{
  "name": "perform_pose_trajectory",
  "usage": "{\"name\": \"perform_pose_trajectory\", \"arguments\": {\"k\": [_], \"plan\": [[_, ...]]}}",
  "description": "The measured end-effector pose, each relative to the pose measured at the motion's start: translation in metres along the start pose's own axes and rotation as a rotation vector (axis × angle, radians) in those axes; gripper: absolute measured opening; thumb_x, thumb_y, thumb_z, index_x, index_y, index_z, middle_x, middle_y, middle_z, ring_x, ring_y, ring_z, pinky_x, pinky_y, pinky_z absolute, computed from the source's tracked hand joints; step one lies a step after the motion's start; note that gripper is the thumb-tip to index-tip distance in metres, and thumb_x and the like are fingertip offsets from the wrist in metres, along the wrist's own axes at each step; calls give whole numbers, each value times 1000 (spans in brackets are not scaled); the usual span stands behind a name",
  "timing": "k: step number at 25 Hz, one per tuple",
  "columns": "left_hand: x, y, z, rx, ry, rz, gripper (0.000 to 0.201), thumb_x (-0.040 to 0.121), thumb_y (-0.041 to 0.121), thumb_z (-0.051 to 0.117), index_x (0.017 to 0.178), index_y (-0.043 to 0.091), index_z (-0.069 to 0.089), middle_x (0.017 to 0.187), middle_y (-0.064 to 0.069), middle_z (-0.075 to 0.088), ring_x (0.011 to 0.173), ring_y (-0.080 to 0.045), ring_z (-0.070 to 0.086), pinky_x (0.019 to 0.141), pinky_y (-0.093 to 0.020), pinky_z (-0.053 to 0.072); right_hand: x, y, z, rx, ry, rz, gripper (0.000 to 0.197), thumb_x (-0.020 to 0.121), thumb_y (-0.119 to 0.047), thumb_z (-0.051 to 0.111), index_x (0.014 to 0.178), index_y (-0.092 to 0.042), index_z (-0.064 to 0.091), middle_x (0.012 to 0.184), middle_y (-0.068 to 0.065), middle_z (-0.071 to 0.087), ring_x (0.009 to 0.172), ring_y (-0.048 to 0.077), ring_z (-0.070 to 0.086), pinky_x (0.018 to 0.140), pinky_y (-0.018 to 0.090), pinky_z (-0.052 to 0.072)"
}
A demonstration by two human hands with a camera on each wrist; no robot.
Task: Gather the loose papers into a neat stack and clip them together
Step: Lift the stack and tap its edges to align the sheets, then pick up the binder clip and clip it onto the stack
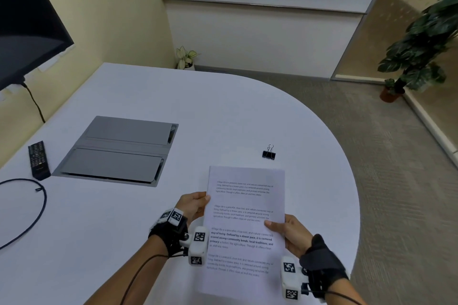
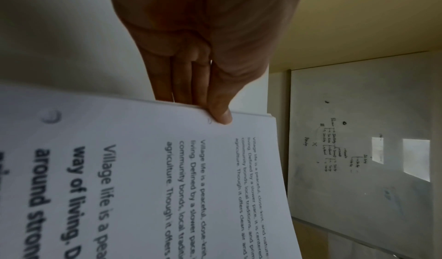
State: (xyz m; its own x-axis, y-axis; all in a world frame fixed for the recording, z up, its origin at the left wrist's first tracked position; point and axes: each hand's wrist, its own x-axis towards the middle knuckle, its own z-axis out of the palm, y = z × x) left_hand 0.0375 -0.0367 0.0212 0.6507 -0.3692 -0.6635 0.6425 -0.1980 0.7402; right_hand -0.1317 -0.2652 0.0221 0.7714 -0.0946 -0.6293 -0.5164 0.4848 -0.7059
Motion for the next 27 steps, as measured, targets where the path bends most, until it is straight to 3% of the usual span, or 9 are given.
{"name": "perform_pose_trajectory", "arguments": {"k": [4, 9, 13, 16, 19, 22, 25, 27], "plan": [[20, -3, 3, 60, 40, -50, 29, 89, 3, 54, 117, -4, 58, 96, -15, 68, 80, -22, 65, 63, -21, 58, 22, -5, -10, -17, -6, 53, 25, 88, 4, 56, 110, 3, 66, 111, 21, 71, 94, 32, 72, 75, 37, 60], [51, -13, 5, 180, 162, -70, 28, 89, 1, 52, 115, -6, 59, 93, -15, 66, 82, -27, 63, 56, -21, 58, 52, 2, -17, -40, 1, 129, 27, 88, 2, 57, 113, 3, 65, 113, 21, 70, 101, 36, 69, 77, 40, 59], [75, -25, 7, 235, 240, -95, 27, 88, 0, 52, 114, -4, 60, 99, -16, 64, 91, -29, 61, 84, -40, 55, 71, 9, -21, -59, 32, 195, 27, 86, -1, 61, 112, 0, 67, 111, 19, 72, 103, 38, 68, 78, 42, 58], [93, -36, 1, 303, 310, -105, 28, 86, 3, 57, 113, -2, 64, 107, -17, 69, 98, -33, 65, 95, -45, 52, 87, 1, -30, -193, 86, 216, 24, 84, -6, 66, 108, -9, 70, 99, 9, 77, 87, 28, 72, 75, 40, 59], [104, -40, -6, 334, 335, -127, 32, 84, 6, 60, 115, 0, 64, 115, -20, 68, 104, -34, 65, 98, -44, 50, 112, -18, -45, -316, 292, 159, 24, 85, -4, 62, 109, -6, 65, 84, 9, 72, 73, 23, 67, 69, 36, 55], [107, -41, -9, 383, 343, -125, 28, 84, 8, 60, 111, 3, 67, 110, -17, 71, 101, -31, 66, 96, -40, 52, 145, -53, -62, -430, 444, 14, 21, 85, -7, 62, 107, -7, 64, 97, 21, 69, 78, 27, 62, 66, 35, 53], [107, -37, -8, 416, 326, -126, 24, 84, 13, 61, 106, 7, 68, 98, -13, 72, 100, -29, 66, 93, -35, 53, 180, -96, -71, -610, 569, -157, 25, 85, -15, 64, 110, -13, 66, 97, 14, 68, 91, 31, 64, 82, 46, 57], [106, -32, -7, 398, 306, -130, 19, 82, 19, 64, 100, 12, 67, 90, -8, 70, 97, -28, 67, 92, -36, 53, 201, -121, -69, -725, 600, -237, 31, 85, -19, 64, 115, -18, 64, 106, 11, 68, 99, 29, 64, 91, 42, 54]]}}
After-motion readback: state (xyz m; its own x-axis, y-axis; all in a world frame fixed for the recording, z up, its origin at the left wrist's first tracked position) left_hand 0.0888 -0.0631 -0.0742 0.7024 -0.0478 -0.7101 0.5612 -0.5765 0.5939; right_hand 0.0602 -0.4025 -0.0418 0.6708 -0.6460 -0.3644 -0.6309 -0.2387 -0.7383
